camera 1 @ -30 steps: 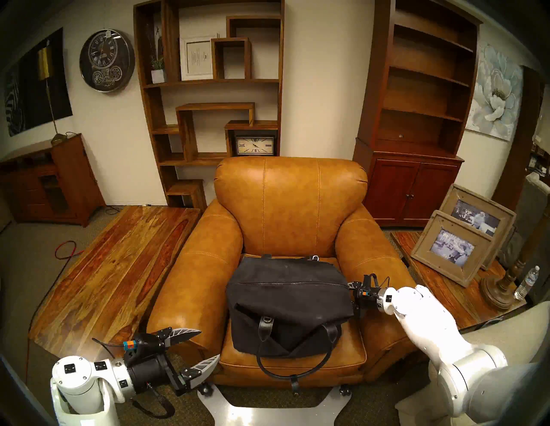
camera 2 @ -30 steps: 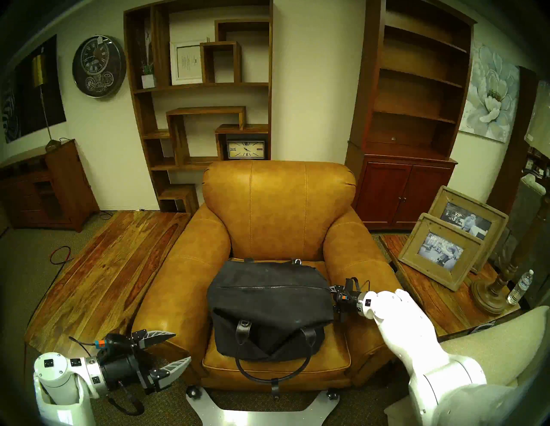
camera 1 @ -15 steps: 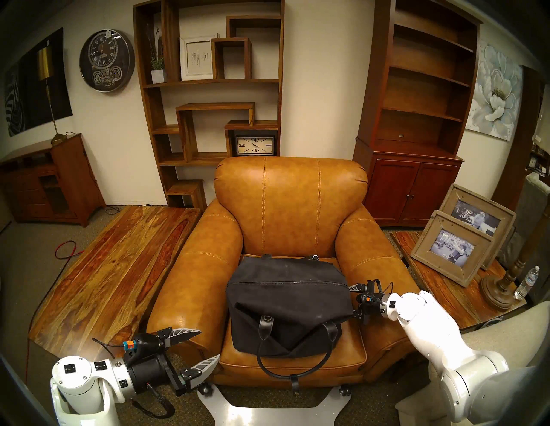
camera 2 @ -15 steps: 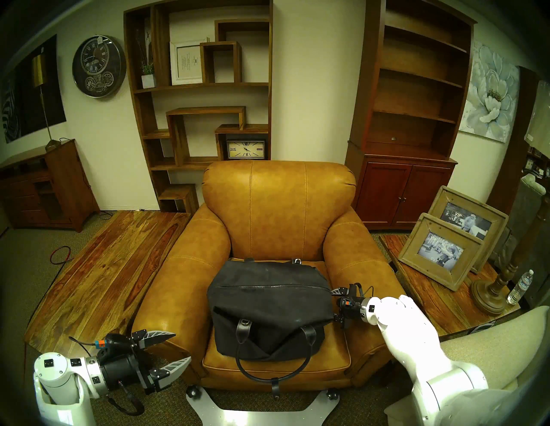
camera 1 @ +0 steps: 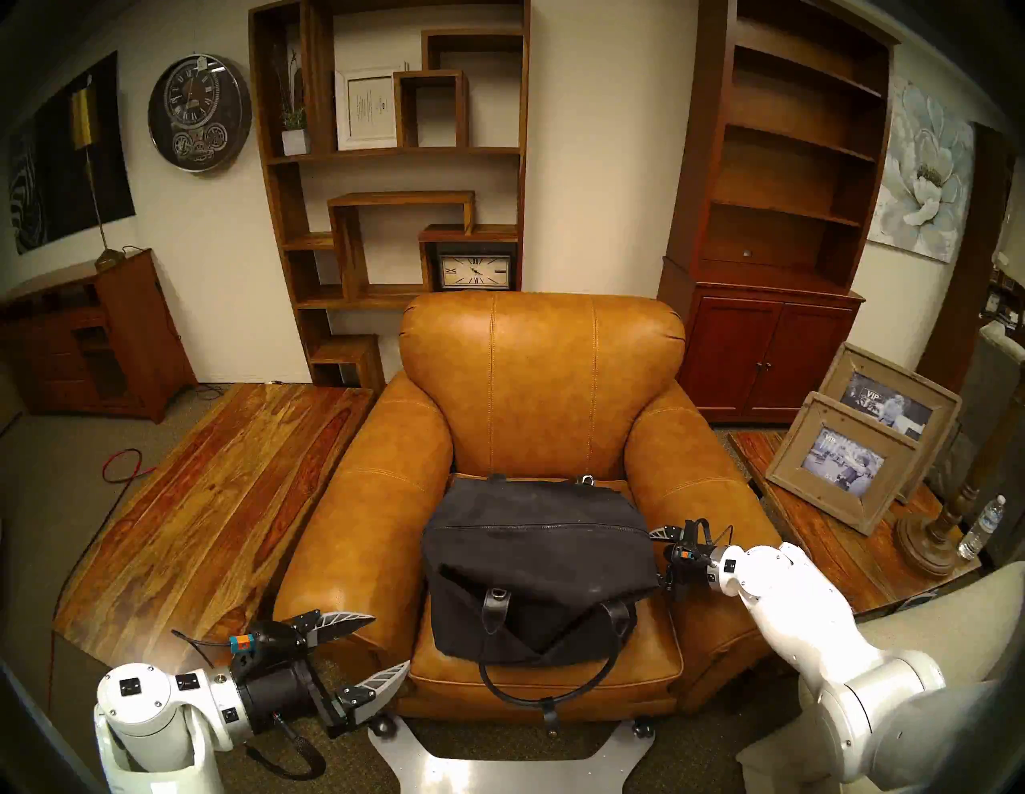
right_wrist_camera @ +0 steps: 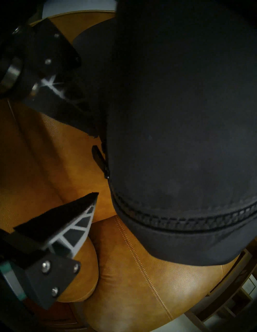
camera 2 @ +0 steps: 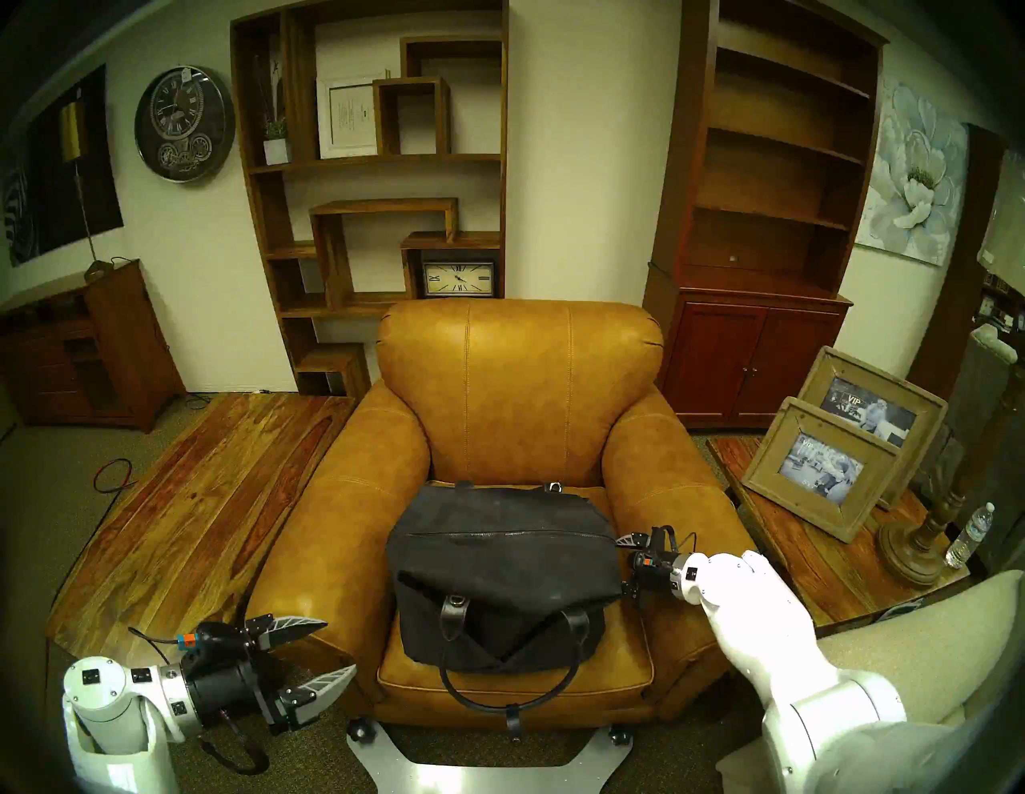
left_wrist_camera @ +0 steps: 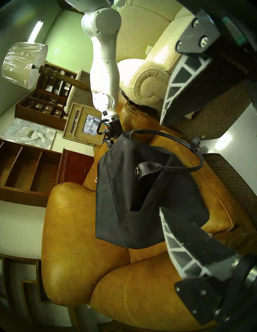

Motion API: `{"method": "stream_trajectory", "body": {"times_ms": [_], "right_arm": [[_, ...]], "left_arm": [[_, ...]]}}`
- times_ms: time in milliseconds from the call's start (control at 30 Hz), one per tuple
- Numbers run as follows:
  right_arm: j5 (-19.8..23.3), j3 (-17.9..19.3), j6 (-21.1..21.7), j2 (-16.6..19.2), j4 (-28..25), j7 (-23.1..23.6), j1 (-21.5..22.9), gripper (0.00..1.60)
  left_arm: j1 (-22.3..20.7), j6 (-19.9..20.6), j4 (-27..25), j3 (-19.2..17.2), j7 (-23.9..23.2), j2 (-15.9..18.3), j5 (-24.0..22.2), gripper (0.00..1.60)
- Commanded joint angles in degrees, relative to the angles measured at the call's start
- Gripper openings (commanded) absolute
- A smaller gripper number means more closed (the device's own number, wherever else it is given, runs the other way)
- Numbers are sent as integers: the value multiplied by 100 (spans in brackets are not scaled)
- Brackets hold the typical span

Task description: Open a bag with a zipper

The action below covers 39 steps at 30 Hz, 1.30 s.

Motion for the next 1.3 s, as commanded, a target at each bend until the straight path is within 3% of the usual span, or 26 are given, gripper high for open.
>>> {"method": "stream_trajectory", "body": {"times_ms": [0, 467, 600, 700, 933, 1067, 1133, 1267], "right_arm": [[-40, -15, -71, -61, 43, -98, 292, 110], [-47, 29, -216, -69, 221, -117, 397, 104], [-50, 40, -238, -76, 250, -125, 401, 95], [-63, 42, -259, -82, 299, -126, 415, 77], [-77, 43, -283, -91, 374, -101, 445, 71], [-87, 53, -247, -82, 317, -112, 407, 48], [-54, 88, -193, -39, 125, -62, 307, 0], [34, 174, -110, 61, -286, 94, 124, 0]], "left_arm": [[-7, -12, -78, 7, -9, -2, -9, 160], [-22, -14, -80, -8, -36, -26, 16, 160], [-26, -15, -80, -12, -44, -33, 22, 160], [-30, -15, -81, -16, -50, -39, 28, 160], [-38, -16, -81, -23, -64, -51, 41, 160], [-43, -17, -81, -28, -72, -58, 48, 160], [-45, -17, -80, -30, -76, -61, 50, 160], [-52, -17, -78, -35, -85, -67, 57, 160]]}}
